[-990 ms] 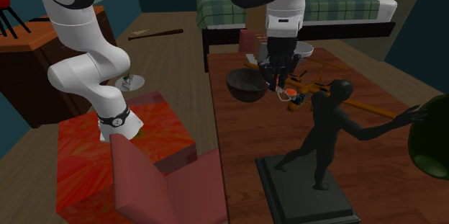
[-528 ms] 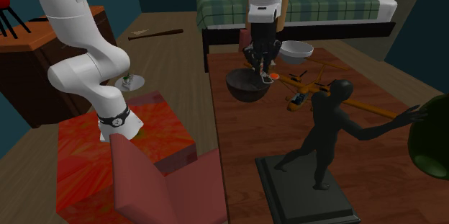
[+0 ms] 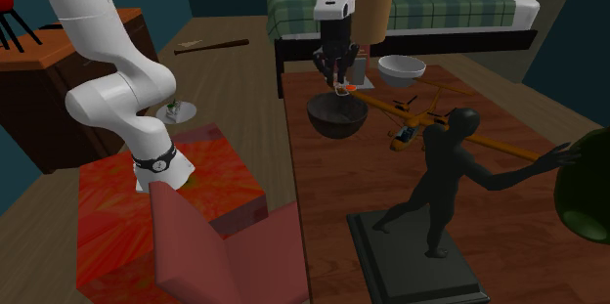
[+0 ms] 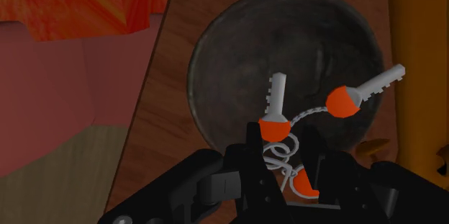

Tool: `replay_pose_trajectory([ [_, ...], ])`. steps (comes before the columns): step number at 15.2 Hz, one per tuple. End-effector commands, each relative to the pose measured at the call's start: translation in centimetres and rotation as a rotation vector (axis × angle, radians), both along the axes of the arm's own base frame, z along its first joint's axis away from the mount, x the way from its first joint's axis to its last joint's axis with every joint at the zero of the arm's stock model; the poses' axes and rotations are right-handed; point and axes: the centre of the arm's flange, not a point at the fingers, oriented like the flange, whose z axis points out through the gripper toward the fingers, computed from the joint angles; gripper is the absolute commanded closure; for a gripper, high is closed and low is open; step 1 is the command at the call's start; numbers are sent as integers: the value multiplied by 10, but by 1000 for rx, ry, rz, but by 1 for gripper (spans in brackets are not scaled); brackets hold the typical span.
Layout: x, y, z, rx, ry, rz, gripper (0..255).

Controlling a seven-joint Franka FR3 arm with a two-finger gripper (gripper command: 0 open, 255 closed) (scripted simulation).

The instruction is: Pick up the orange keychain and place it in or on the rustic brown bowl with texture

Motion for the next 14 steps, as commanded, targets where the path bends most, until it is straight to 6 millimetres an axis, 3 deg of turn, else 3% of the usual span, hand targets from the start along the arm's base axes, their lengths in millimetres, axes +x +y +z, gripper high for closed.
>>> replay_pose_trajectory([
  [1, -7, 1, -7, 0, 0, -1, 255],
  [14, -7, 1, -76, 0, 0, -1, 255],
])
